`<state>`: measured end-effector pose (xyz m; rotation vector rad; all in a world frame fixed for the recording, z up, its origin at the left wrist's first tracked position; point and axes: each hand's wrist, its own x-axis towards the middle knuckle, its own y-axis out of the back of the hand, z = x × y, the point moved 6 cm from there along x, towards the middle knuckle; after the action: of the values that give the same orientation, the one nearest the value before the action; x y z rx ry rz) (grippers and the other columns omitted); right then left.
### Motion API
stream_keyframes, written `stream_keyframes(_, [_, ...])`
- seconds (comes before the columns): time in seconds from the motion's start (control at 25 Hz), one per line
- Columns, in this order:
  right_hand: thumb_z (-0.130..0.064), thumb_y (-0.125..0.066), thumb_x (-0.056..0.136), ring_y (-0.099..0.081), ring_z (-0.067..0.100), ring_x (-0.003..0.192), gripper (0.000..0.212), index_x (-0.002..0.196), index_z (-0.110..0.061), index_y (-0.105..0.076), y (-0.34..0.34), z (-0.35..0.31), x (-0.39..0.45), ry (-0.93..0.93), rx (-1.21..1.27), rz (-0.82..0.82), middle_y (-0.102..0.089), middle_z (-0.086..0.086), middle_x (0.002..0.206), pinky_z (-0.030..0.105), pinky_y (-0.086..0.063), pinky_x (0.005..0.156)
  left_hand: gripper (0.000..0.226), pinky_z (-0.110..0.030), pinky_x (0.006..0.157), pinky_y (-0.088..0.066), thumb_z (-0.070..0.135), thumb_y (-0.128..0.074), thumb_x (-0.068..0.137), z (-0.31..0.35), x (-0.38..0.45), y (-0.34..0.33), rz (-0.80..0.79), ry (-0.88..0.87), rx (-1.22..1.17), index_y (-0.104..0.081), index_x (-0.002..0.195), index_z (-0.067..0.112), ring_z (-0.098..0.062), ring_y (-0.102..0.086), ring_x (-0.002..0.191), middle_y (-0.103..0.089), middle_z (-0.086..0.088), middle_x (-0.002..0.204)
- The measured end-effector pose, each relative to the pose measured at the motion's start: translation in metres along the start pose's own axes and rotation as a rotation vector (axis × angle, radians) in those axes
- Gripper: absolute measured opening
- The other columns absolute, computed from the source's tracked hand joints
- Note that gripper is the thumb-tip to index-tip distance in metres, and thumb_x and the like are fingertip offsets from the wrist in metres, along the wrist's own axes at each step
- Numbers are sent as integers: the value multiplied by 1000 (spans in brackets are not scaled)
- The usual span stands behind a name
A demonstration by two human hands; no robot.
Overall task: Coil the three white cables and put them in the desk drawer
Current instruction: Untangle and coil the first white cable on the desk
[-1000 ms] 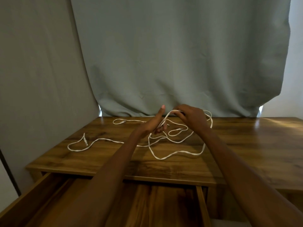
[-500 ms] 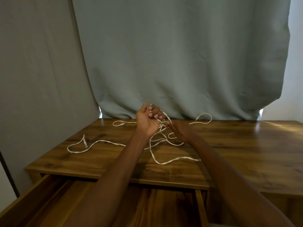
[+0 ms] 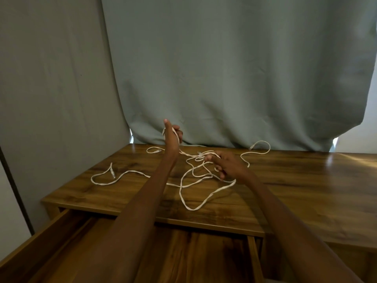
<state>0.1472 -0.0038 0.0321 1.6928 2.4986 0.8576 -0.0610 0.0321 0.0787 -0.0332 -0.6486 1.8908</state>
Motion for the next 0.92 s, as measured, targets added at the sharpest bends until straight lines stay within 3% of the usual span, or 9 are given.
stream_keyframes(0.12, [-45,-53,100,-32,10,41,30,102,-24,-74,7,-15,1,2,20,-54,-40,-3,58,21,-28,39,62,-28,61,-41,58,-21,103,-11,-6,-1,-169,-61,455,-57,85,11,-11,-50,55,-52,0,55])
stream_keyframes(0.24, [-43,-48,102,-41,9,51,30,99,-25,-72,10,-32,6,97,-191,-38,-52,-1,65,24,-34,47,77,-39,77,-47,73,-16,94,-21,-27,-9,-388,-54,801,-64,97,13,-17,-57,71,-60,-3,70])
stream_keyframes(0.36, [-37,-47,104,-56,15,69,21,96,-25,-63,22,-40,15,172,-304,55,-62,-2,81,35,-47,64,93,-36,71,-45,84,-8,84,-23,-47,-18,-561,-39,1032,-70,84,14,-16,-55,67,-58,4,62])
stream_keyframes(0.48, [-38,-40,106,-64,23,90,26,110,-23,-60,38,-36,19,228,-619,218,-69,4,101,40,-52,78,105,-33,63,-39,89,-1,80,-27,-61,-23,-713,26,1076,-66,72,7,-12,-46,54,-49,7,49])
stream_keyframes(0.6, [-44,-36,105,-65,27,93,31,117,-28,-60,49,-28,15,277,-887,353,-70,3,106,39,-51,75,108,-29,51,-28,86,-3,84,-31,-63,-24,-763,230,829,-62,81,-5,-10,-31,41,-40,3,44])
stream_keyframes(0.72, [-59,-25,101,-67,27,93,43,126,-41,-56,51,-3,24,221,-962,368,-69,1,107,41,-55,77,85,-31,47,-18,83,-13,88,-26,-76,-38,-944,398,375,-48,65,9,-12,-18,38,-29,1,41])
stream_keyframes(0.8, [-58,-29,101,-67,25,91,44,130,-41,-57,45,8,32,193,-807,341,-70,2,104,40,-55,77,74,-29,45,-19,76,-22,93,-14,-80,-47,-954,440,21,-44,65,11,-12,-17,38,-28,3,40])
stream_keyframes(0.92, [-45,-43,104,-65,8,77,33,127,-32,-63,23,13,29,175,-402,267,-71,-3,90,29,-50,69,64,-27,45,-21,64,-27,99,4,-72,-54,-801,365,-377,-45,63,13,-12,-16,39,-24,4,39])
